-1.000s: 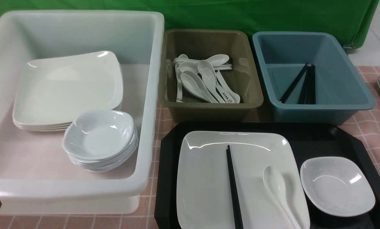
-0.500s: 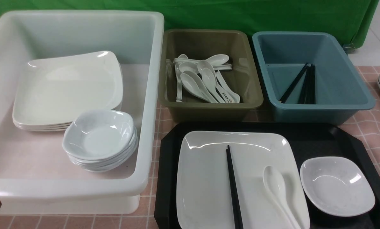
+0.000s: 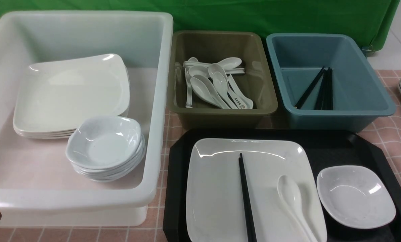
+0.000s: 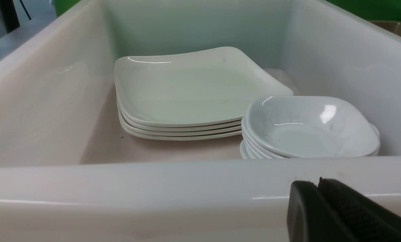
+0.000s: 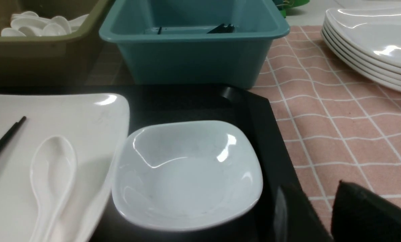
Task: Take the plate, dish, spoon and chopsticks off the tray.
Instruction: Use the right arm to grab a soup spoon from the plate
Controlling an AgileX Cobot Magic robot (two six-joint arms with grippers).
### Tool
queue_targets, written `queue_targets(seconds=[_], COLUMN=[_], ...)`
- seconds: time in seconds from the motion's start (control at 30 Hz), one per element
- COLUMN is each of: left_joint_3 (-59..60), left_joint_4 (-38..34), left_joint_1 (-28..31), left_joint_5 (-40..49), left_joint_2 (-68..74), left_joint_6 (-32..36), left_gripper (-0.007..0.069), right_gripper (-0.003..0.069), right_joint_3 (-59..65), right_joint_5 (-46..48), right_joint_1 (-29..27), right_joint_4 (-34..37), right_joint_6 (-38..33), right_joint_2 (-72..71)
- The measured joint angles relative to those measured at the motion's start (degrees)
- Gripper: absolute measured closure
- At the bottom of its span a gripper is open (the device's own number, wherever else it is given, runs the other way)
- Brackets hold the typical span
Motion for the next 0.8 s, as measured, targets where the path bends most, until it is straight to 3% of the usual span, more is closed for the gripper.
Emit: queue_targets(seconds=[0.57, 0.7, 0.8], left_joint_3=[0.0, 0.0, 0.0], left_joint_4=[0.0, 0.0, 0.0], left_joint_1=[0.0, 0.0, 0.0], left_joint_5=[0.0, 0.0, 0.0], left_joint_2=[0.0, 0.0, 0.0], left_joint_6=[0.0, 0.0, 0.0], left_gripper=[0.0603, 0.0603, 0.0603], right_gripper=[0.0418, 0.0418, 0.0418], right_joint_3=[0.0, 0.23, 0.35], right_joint_5=[-0.15, -1.88, -2.65], right_joint_1=[0.0, 0.0, 0.0], right_joint_4=[0.83, 12.98, 15.76], right_joint_6=[1.98, 21.75, 32.69], right_joint_2=[0.0, 0.0, 0.0])
